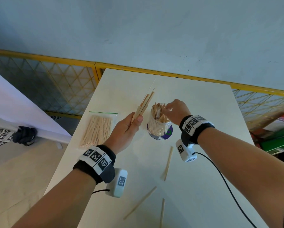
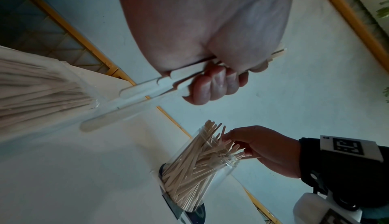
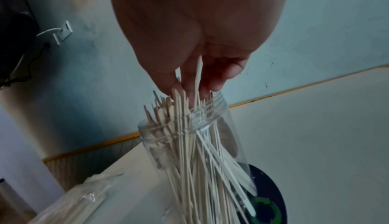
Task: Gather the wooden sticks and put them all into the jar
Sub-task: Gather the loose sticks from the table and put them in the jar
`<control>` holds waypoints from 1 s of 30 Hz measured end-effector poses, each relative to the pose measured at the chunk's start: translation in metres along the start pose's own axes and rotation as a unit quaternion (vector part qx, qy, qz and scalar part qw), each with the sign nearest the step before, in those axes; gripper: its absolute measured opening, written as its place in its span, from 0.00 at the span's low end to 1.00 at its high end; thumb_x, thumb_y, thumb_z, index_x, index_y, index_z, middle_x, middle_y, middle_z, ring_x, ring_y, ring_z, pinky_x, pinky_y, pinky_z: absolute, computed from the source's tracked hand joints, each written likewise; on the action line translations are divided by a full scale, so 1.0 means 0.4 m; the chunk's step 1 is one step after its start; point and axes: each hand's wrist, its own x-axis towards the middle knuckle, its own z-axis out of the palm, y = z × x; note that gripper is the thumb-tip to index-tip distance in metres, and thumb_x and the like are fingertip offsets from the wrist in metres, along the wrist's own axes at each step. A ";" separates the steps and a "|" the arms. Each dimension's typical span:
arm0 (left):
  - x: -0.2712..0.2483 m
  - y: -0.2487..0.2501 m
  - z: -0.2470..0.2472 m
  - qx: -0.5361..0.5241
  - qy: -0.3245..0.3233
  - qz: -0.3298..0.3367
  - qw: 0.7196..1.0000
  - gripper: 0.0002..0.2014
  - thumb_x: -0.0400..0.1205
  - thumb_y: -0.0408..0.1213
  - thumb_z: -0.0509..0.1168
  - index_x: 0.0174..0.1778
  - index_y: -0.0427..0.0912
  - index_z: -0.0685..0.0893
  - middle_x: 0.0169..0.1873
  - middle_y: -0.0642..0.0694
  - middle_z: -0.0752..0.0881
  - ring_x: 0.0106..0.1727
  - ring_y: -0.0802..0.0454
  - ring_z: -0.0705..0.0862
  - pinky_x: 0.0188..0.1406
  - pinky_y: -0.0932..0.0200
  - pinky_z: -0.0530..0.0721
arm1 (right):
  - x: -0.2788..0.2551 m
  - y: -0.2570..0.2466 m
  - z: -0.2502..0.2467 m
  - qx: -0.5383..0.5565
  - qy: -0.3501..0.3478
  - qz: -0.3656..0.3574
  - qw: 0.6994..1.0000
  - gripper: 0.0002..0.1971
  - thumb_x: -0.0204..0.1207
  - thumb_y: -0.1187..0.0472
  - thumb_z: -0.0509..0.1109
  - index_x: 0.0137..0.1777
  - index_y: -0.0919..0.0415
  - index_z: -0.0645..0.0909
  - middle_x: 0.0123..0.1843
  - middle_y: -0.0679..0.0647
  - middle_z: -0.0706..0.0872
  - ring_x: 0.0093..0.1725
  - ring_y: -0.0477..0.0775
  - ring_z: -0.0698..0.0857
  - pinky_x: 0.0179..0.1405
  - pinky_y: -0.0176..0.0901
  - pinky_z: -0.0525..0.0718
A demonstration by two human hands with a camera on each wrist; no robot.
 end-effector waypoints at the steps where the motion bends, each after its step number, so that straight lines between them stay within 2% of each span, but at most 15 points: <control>1: -0.002 0.001 0.001 0.003 -0.003 0.000 1.000 0.14 0.87 0.52 0.54 0.38 0.51 0.70 0.24 0.58 0.64 0.23 0.59 0.61 0.24 0.69 0.62 | -0.001 0.003 -0.003 0.010 0.006 0.001 1.000 0.15 0.76 0.54 0.67 0.46 0.67 0.88 0.53 0.61 0.86 0.50 0.58 0.85 0.45 0.44 0.80; 5: -0.003 0.000 0.008 0.012 -0.012 -0.002 1.000 0.15 0.85 0.56 0.54 0.40 0.50 0.71 0.24 0.57 0.65 0.23 0.58 0.61 0.23 0.66 0.62 | 0.000 0.002 -0.022 0.047 0.026 -0.010 0.999 0.15 0.75 0.55 0.68 0.58 0.59 0.84 0.59 0.56 0.84 0.58 0.55 0.82 0.53 0.40 0.76; 7: 0.000 -0.003 0.013 0.018 -0.018 -0.002 1.000 0.15 0.84 0.58 0.54 0.39 0.52 0.70 0.25 0.56 0.64 0.23 0.57 0.61 0.24 0.64 0.62 | -0.011 -0.023 -0.051 0.161 0.084 -0.034 0.983 0.16 0.77 0.53 0.62 0.59 0.61 0.79 0.57 0.57 0.84 0.58 0.56 0.82 0.52 0.37 0.76; 9: 0.003 0.004 0.018 0.031 -0.032 -0.002 0.999 0.13 0.86 0.55 0.54 0.37 0.57 0.70 0.25 0.55 0.65 0.23 0.57 0.62 0.24 0.63 0.62 | -0.031 -0.079 -0.095 0.363 0.070 -0.060 0.927 0.22 0.76 0.45 0.57 0.61 0.59 0.76 0.59 0.56 0.84 0.58 0.55 0.83 0.54 0.38 0.78; 11: 0.009 0.014 0.028 0.062 -0.043 -0.002 0.997 0.12 0.88 0.51 0.54 0.38 0.58 0.71 0.22 0.57 0.68 0.22 0.60 0.65 0.26 0.64 0.64 | -0.047 -0.138 -0.125 0.475 -0.017 -0.070 0.877 0.21 0.76 0.42 0.57 0.61 0.55 0.76 0.62 0.55 0.84 0.59 0.55 0.86 0.58 0.47 0.81; 14: 0.026 0.039 0.050 0.056 -0.052 -0.001 0.997 0.11 0.88 0.47 0.55 0.39 0.59 0.73 0.20 0.62 0.77 0.22 0.64 0.73 0.27 0.68 0.67 | -0.070 -0.188 -0.127 0.404 -0.021 -0.134 0.905 0.07 0.82 0.57 0.61 0.53 0.58 0.78 0.52 0.56 0.88 0.50 0.52 0.89 0.55 0.50 0.84; 16: 0.041 0.055 0.061 0.021 -0.046 0.002 0.999 0.12 0.89 0.44 0.56 0.39 0.59 0.74 0.20 0.64 0.79 0.22 0.66 0.75 0.26 0.70 0.67 | -0.081 -0.185 -0.119 0.308 -0.014 -0.178 0.935 0.08 0.84 0.62 0.59 0.50 0.59 0.80 0.48 0.50 0.89 0.47 0.43 0.87 0.52 0.38 0.84; 18: 0.054 0.063 0.066 0.039 -0.037 0.010 0.998 0.11 0.89 0.43 0.57 0.40 0.58 0.74 0.21 0.65 0.81 0.23 0.68 0.77 0.26 0.74 0.68 | -0.089 -0.168 -0.109 0.231 -0.032 -0.202 0.951 0.13 0.85 0.60 0.56 0.52 0.60 0.83 0.48 0.46 0.88 0.47 0.35 0.83 0.51 0.29 0.80; 20: 0.060 0.058 0.072 0.067 -0.040 0.012 0.997 0.06 0.88 0.44 0.56 0.48 0.56 0.77 0.27 0.65 0.84 0.28 0.71 0.80 0.29 0.77 0.71 | -0.095 -0.155 -0.108 0.228 -0.064 -0.195 0.952 0.16 0.86 0.59 0.55 0.54 0.61 0.86 0.48 0.47 0.88 0.49 0.38 0.83 0.55 0.34 0.79; 23: 0.057 0.049 0.088 0.073 -0.045 0.010 0.996 0.11 0.88 0.46 0.55 0.64 0.48 0.76 0.34 0.59 0.83 0.32 0.73 0.81 0.34 0.75 0.74 | -0.102 -0.154 -0.111 0.289 -0.119 -0.170 0.935 0.20 0.83 0.51 0.54 0.56 0.57 0.86 0.55 0.49 0.89 0.55 0.46 0.86 0.61 0.43 0.80; 24: 0.058 0.045 0.092 0.074 -0.045 0.012 0.996 0.10 0.88 0.45 0.55 0.62 0.49 0.76 0.32 0.60 0.81 0.29 0.73 0.79 0.32 0.74 0.73 | -0.106 -0.150 -0.109 0.316 -0.104 -0.169 0.928 0.21 0.81 0.48 0.52 0.60 0.54 0.84 0.60 0.49 0.87 0.59 0.47 0.85 0.63 0.42 0.79; 26: 0.065 0.041 0.093 0.067 -0.038 0.017 0.997 0.05 0.88 0.47 0.55 0.53 0.54 0.75 0.27 0.58 0.77 0.24 0.67 0.76 0.29 0.68 0.72 | -0.122 -0.127 -0.096 0.372 0.018 -0.152 0.915 0.22 0.81 0.44 0.50 0.65 0.52 0.78 0.65 0.49 0.83 0.63 0.47 0.82 0.63 0.38 0.77; 28: 0.077 0.053 0.081 0.030 -0.037 0.013 0.999 0.08 0.89 0.49 0.53 0.46 0.55 0.72 0.24 0.58 0.72 0.21 0.63 0.69 0.25 0.64 0.69 | -0.164 -0.076 -0.067 0.405 0.156 -0.110 0.894 0.15 0.80 0.49 0.55 0.53 0.55 0.78 0.51 0.50 0.84 0.50 0.47 0.83 0.49 0.34 0.78; 29: 0.086 0.069 0.075 0.000 -0.041 0.011 0.999 0.09 0.89 0.49 0.52 0.43 0.55 0.71 0.23 0.58 0.69 0.21 0.63 0.66 0.23 0.64 0.67 | -0.191 -0.042 -0.043 0.394 0.179 -0.090 0.897 0.07 0.77 0.55 0.58 0.46 0.55 0.77 0.42 0.49 0.82 0.41 0.45 0.80 0.42 0.34 0.77; 30: 0.100 0.088 0.071 -0.028 -0.045 0.012 0.999 0.11 0.89 0.47 0.51 0.41 0.53 0.69 0.23 0.59 0.67 0.21 0.62 0.64 0.22 0.65 0.63 | -0.219 -0.008 -0.016 0.362 0.155 -0.076 0.916 0.03 0.75 0.60 0.61 0.40 0.54 0.75 0.37 0.48 0.80 0.35 0.42 0.77 0.38 0.34 0.76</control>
